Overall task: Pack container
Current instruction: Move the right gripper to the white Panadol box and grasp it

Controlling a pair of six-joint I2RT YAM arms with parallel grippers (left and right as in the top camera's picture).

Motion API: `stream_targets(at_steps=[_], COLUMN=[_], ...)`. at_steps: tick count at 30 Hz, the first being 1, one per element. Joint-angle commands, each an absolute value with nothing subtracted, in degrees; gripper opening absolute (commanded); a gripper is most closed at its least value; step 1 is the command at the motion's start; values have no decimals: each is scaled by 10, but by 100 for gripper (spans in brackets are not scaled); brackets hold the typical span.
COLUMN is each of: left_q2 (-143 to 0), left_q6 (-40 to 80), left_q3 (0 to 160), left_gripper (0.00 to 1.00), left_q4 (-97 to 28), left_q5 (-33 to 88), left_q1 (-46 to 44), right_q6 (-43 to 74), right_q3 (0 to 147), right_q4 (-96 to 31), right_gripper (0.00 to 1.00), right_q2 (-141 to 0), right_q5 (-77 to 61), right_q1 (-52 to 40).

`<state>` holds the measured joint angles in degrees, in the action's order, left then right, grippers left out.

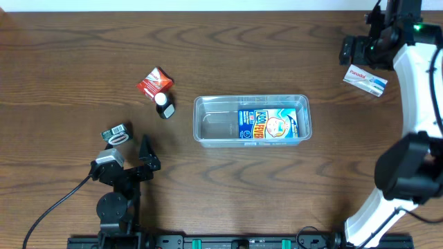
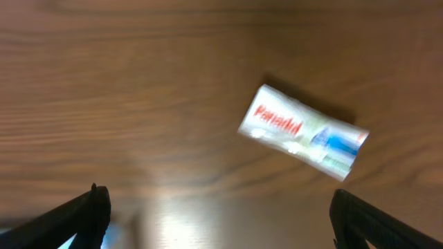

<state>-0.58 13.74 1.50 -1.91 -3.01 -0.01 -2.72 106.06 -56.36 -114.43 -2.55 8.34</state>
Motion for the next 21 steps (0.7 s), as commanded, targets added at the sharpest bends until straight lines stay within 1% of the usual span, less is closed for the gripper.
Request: stream_targets(at_steps=[1, 7, 13, 18, 21], left_q2=[-2, -2, -2, -2, -2], left_q6=[140, 140, 141, 140, 141], left_q3=[2, 2, 2, 2, 2], left_gripper=[98, 98, 98, 98, 98], left_q4=[-40, -40, -40, -40, -40], left_q5=[-37, -37, -37, -37, -37], left_q1=[0, 0, 0, 0, 0], right_q6=[-177, -293, -312, -316, -316], right_q3=[1064, 1064, 1064, 1064, 1064], right_q4=[-547, -481, -422, -423, -432], right_gripper=[99, 99, 99, 99, 95], right_q2=[-1191, -1258, -1295, -1325, -1336], right_q5=[6, 9, 24, 8, -21], right_q1=[87, 98, 123, 153, 168])
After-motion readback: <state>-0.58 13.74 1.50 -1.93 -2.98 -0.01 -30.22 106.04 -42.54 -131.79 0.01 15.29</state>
